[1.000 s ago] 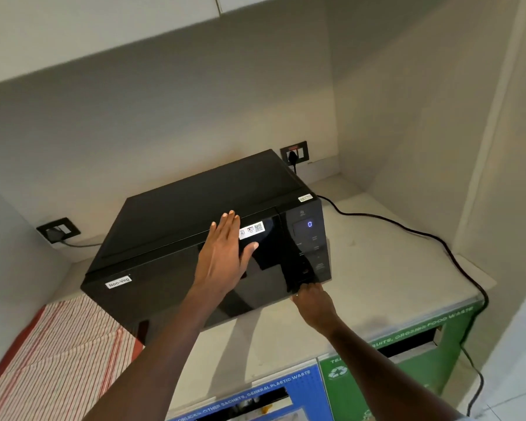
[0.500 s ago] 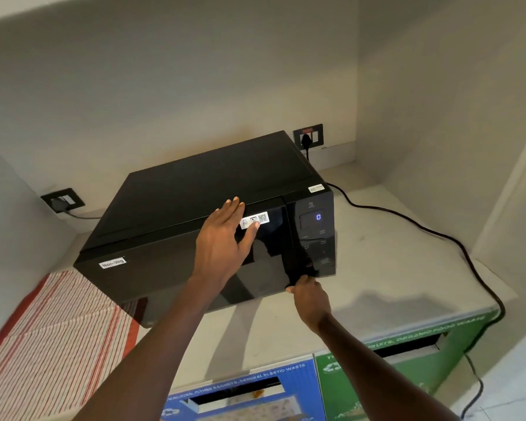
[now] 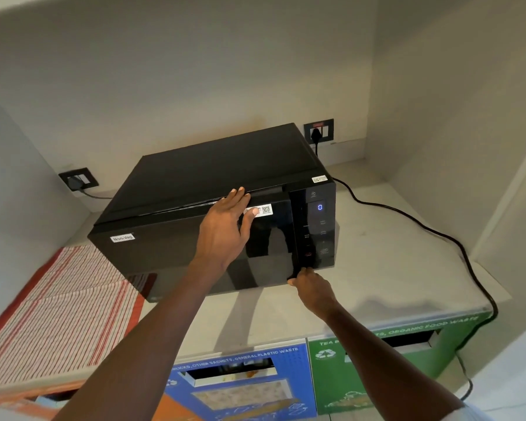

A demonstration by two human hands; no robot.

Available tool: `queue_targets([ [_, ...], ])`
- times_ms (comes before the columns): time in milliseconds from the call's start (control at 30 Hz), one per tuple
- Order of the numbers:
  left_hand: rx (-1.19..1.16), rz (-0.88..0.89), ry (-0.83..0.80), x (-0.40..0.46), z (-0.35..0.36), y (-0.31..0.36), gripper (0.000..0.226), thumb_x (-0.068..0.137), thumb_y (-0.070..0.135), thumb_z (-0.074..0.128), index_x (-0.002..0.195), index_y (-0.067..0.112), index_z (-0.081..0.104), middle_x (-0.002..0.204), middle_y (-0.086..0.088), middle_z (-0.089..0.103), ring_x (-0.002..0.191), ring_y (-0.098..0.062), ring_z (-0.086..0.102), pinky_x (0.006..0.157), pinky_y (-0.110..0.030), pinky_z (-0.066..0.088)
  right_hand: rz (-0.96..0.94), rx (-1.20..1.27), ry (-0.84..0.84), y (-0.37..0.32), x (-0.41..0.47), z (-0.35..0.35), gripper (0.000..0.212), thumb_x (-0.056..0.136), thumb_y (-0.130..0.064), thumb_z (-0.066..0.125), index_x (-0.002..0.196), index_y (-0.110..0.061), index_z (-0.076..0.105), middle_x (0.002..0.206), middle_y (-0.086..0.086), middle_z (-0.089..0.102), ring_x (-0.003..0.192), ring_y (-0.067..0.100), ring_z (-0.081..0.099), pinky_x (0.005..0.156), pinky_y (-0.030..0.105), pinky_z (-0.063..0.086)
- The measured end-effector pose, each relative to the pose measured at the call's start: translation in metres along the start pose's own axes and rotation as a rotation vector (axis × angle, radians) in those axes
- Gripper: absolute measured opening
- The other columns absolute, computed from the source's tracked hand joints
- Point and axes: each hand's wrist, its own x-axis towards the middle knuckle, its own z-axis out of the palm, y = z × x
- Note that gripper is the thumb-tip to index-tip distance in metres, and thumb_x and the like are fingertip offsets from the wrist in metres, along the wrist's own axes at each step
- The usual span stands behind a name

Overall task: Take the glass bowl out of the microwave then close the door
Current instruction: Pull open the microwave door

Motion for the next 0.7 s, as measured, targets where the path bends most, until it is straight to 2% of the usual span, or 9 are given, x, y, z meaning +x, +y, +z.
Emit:
queue_targets([
  [133, -0.008, -0.019, -0.01, -0.006, -0.003, 0.002, 0.049, 0.098, 0.047, 0.043, 0.137, 0.019, 0.053, 0.145, 0.001, 0.051, 0.138, -0.013, 0.043, 0.112, -0.027, 0.026, -0.077, -0.063, 0.017, 0.004, -0.007, -0.007, 0.031, 0.099, -0.025, 0.042, 0.125, -0.016, 0.058, 0.115, 0.011, 0.059, 0.102, 0.025, 0.064, 0.085, 0.033, 0.053],
  [233, -0.021, -0.036, -0.029, -0.012, -0.007, 0.005, 0.049, 0.098, 0.047, 0.043, 0.138, 0.019, 0.052, 0.146, 0.001, 0.051, 0.139, -0.014, 0.042, 0.114, -0.029, 0.026, -0.081, -0.026, 0.045, 0.003, -0.012, -0.013, 0.032, 0.099, -0.029, 0.045, 0.122, -0.013, 0.059, 0.115, 0.011, 0.058, 0.102, 0.026, 0.063, 0.084, 0.032, 0.051],
  [300, -0.037, -0.034, -0.034, -0.018, -0.011, 0.007, 0.049, 0.098, 0.046, 0.042, 0.138, 0.02, 0.051, 0.146, 0.001, 0.051, 0.139, -0.014, 0.042, 0.115, -0.03, 0.027, -0.111, 0.01, 0.05, 0.001, -0.017, -0.015, 0.031, 0.098, -0.025, 0.048, 0.121, -0.008, 0.06, 0.116, 0.014, 0.058, 0.105, 0.027, 0.059, 0.086, 0.031, 0.049],
  [367, -0.058, -0.031, -0.037, -0.025, -0.017, 0.008, 0.048, 0.099, 0.045, 0.041, 0.138, 0.019, 0.052, 0.145, 0.001, 0.052, 0.139, -0.013, 0.042, 0.116, -0.029, 0.027, -0.111, 0.148, 0.04, -0.002, -0.024, -0.019, 0.029, 0.095, -0.019, 0.052, 0.118, -0.004, 0.06, 0.118, 0.018, 0.057, 0.109, 0.032, 0.055, 0.089, 0.035, 0.047],
  [433, -0.072, -0.023, -0.037, -0.034, -0.022, 0.01, 0.047, 0.1, 0.043, 0.04, 0.138, 0.019, 0.052, 0.143, 0.0, 0.054, 0.138, -0.014, 0.044, 0.117, -0.032, 0.031, -0.105, 0.34, 0.058, -0.005, -0.034, -0.025, 0.036, 0.089, -0.018, 0.058, 0.123, -0.006, 0.057, 0.12, 0.015, 0.061, 0.109, 0.03, 0.057, 0.089, 0.035, 0.047],
  [567, -0.09, -0.005, -0.044, -0.052, -0.035, 0.013, 0.045, 0.101, 0.04, 0.04, 0.139, 0.018, 0.052, 0.143, 0.0, 0.054, 0.138, -0.013, 0.043, 0.118, -0.03, 0.028, -0.083, 0.542, 0.0, -0.01, -0.057, -0.033, 0.04, 0.086, -0.015, 0.065, 0.125, -0.008, 0.06, 0.117, 0.011, 0.068, 0.103, 0.024, 0.063, 0.081, 0.023, 0.042],
  [700, -0.152, -0.008, -0.058, -0.072, -0.05, 0.015, 0.045, 0.101, 0.039, 0.04, 0.139, 0.018, 0.051, 0.144, 0.002, 0.053, 0.14, -0.011, 0.04, 0.117, -0.026, 0.021, -0.054, 0.659, -0.115, -0.015, -0.08, -0.044, 0.038, 0.082, -0.015, 0.072, 0.119, -0.009, 0.065, 0.116, 0.006, 0.07, 0.097, 0.017, 0.064, 0.079, 0.017, 0.044],
])
